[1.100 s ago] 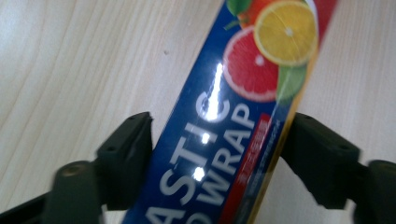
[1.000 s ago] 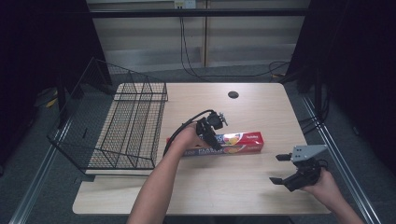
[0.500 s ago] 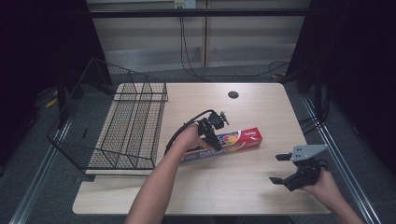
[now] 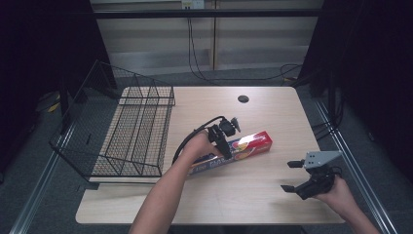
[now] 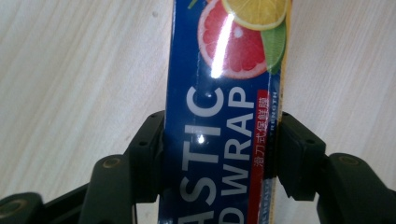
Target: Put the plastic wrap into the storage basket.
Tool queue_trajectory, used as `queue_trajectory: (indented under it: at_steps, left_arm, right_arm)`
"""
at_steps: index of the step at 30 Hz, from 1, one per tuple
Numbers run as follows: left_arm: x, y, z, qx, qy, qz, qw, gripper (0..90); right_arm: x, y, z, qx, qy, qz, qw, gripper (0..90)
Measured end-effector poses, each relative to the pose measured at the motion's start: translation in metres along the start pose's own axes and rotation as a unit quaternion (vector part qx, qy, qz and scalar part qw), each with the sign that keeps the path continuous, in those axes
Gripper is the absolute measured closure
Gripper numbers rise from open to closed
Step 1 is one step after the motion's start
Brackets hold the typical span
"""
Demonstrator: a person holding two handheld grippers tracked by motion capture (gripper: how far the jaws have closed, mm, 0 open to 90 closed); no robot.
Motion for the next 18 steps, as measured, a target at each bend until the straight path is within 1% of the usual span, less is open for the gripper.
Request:
queue_trajectory:
  at_steps: [1,2,4,5,6,7,8,9,10,11,12,13,14,15,16,17,18]
  left_arm:
    - [0.002,0.002,0.003,-0.001,-0.007,0.012,0.9999,44.5]
    - [0.000,0.004,0.001,0.005,0.015,-0.003,0.9999,44.6]
    - [0.001,0.007,0.003,0.004,0.016,-0.001,0.9999,44.7]
    - [0.003,0.013,0.004,0.005,0.023,0.001,0.9997,44.7]
    - [0.003,0.013,0.004,0.005,0.023,0.001,0.9997,44.7]
    - [0.002,0.020,0.004,0.003,0.043,-0.006,0.9990,44.7]
    - [0.002,0.020,0.004,0.003,0.043,-0.006,0.9990,44.7]
    - [0.003,0.027,0.006,-0.005,0.049,-0.007,0.9987,44.7]
    - [0.004,0.031,0.007,-0.008,0.051,-0.006,0.9987,44.7]
    - [0.004,0.035,0.007,-0.006,0.059,-0.012,0.9982,44.7]
    - [0.005,0.039,0.007,-0.005,0.062,-0.012,0.9980,44.7]
    - [0.005,0.043,0.008,-0.004,0.061,-0.013,0.9981,44.7]
    - [0.005,0.046,0.007,-0.005,0.070,-0.020,0.9973,44.7]
    - [0.006,0.050,0.007,-0.003,0.069,-0.014,0.9975,44.7]
    - [0.006,0.050,0.007,-0.003,0.069,-0.014,0.9975,44.7]
    - [0.007,0.056,0.007,-0.006,0.072,-0.014,0.9973,44.7]
    - [0.007,0.056,0.007,-0.006,0.072,-0.014,0.9973,44.7]
  right_arm:
    - [0.000,0.000,0.000,0.000,-0.001,0.000,1.0000,12.0]
    - [0.000,0.001,0.000,0.001,-0.002,0.000,1.0000,12.0]
    - [0.000,0.001,0.000,0.001,-0.002,0.000,1.0000,12.0]
    - [0.000,0.001,0.000,0.001,-0.001,0.000,1.0000,12.0]
    - [0.000,0.001,0.000,0.001,-0.001,0.000,1.0000,12.0]
    - [0.000,0.001,0.000,0.001,-0.001,0.000,1.0000,12.0]
    - [0.000,0.001,0.000,0.001,-0.001,-0.001,1.0000,12.0]
    - [0.000,0.001,0.000,-0.001,-0.001,-0.002,1.0000,12.0]
    - [0.000,0.001,0.000,0.000,0.002,-0.002,1.0000,12.0]
    - [0.000,0.001,0.000,0.001,0.002,-0.002,1.0000,11.9]
    - [-0.001,0.002,0.000,0.001,0.003,-0.003,1.0000,11.9]
    - [-0.001,0.002,0.001,0.001,0.002,-0.002,1.0000,11.8]
    - [-0.001,0.002,0.001,0.001,0.001,-0.002,1.0000,11.6]
    - [-0.001,0.002,0.001,0.001,0.001,-0.002,1.0000,11.5]
    - [-0.001,0.002,0.001,0.001,0.001,-0.002,1.0000,11.5]
    - [-0.001,0.002,0.002,0.000,0.001,-0.002,1.0000,11.5]
    - [-0.001,0.002,0.002,0.000,0.002,-0.002,1.0000,11.4]
Point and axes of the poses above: each handheld gripper's, and its own axes: y roughly backward along the jaws, x roughly out of its underside, z roughly to its left, the point moved 9 cm from there along -y, roughly forward along the jaws, and after that the axes turned 15 degrees about z, right-handed, at the moved point
